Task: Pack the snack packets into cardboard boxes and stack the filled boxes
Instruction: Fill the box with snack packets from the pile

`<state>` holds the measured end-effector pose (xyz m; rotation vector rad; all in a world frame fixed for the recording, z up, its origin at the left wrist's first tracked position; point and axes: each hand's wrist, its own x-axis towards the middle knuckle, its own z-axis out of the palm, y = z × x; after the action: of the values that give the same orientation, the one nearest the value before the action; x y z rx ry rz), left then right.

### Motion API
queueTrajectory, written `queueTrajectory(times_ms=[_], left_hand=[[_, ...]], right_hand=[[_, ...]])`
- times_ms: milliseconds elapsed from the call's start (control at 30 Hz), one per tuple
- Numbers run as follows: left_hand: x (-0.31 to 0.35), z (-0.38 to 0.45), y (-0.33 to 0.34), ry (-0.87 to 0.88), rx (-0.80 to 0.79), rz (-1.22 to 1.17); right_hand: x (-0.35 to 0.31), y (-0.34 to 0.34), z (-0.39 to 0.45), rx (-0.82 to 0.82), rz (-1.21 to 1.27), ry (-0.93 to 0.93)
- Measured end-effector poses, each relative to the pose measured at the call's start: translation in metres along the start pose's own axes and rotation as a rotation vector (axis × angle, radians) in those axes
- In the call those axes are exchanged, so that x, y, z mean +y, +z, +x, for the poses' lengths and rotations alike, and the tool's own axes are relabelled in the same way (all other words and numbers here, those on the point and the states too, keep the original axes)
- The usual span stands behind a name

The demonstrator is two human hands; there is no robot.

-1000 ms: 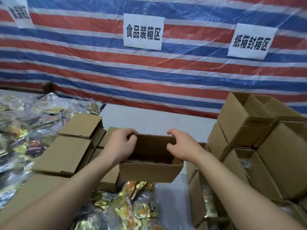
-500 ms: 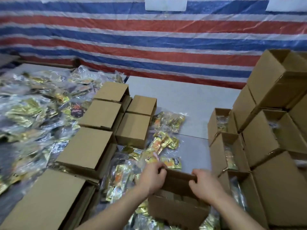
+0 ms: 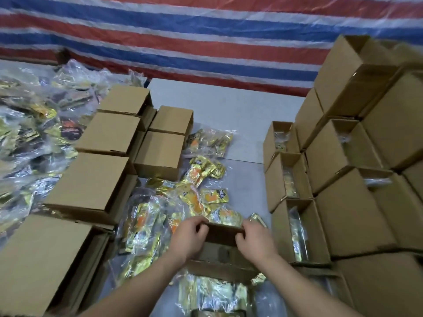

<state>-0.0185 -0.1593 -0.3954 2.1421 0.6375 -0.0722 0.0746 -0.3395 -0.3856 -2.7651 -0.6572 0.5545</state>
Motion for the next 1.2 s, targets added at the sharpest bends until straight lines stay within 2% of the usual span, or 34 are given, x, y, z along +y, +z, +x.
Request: queueTrajectory(times_ms=[300, 400, 467, 533, 633, 867, 967, 1200], left_hand=[[-0.002, -0.002, 0.003, 0.013, 0.033, -0.095], [-0.007, 0.005, -0.006, -0.114, 0.277, -0.301], [-0.019, 0.022, -0.013, -0.276, 0.363, -0.281], [-0.038, 0.039, -0.016, -0.446, 0.248, -0.129], [-0.055, 0.048, -0.011, -0.518, 0.059, 0.115], [-0.069, 0.052, 0.008, -0.521, 0.023, 0.314], [-0.065, 0.049, 0.007, -0.512, 0.061, 0.199], [-0.058, 0.036, 0.005, -0.433, -0.063, -0.117]], right_hand=[[0.002, 0.002, -0.001, 0.021, -0.001, 0.002], [0.008, 0.002, -0.002, 0.032, 0.015, 0.022], [0.012, 0.000, -0.003, 0.036, 0.007, 0.021], [0.013, -0.001, -0.003, 0.033, 0.000, 0.012], [0.013, -0.001, -0.004, 0.041, 0.000, -0.002], [0.017, -0.001, -0.004, 0.037, 0.006, -0.032], [0.020, -0.003, -0.002, 0.036, -0.009, -0.037], [0.024, -0.004, 0.003, 0.028, -0.028, -0.033]])
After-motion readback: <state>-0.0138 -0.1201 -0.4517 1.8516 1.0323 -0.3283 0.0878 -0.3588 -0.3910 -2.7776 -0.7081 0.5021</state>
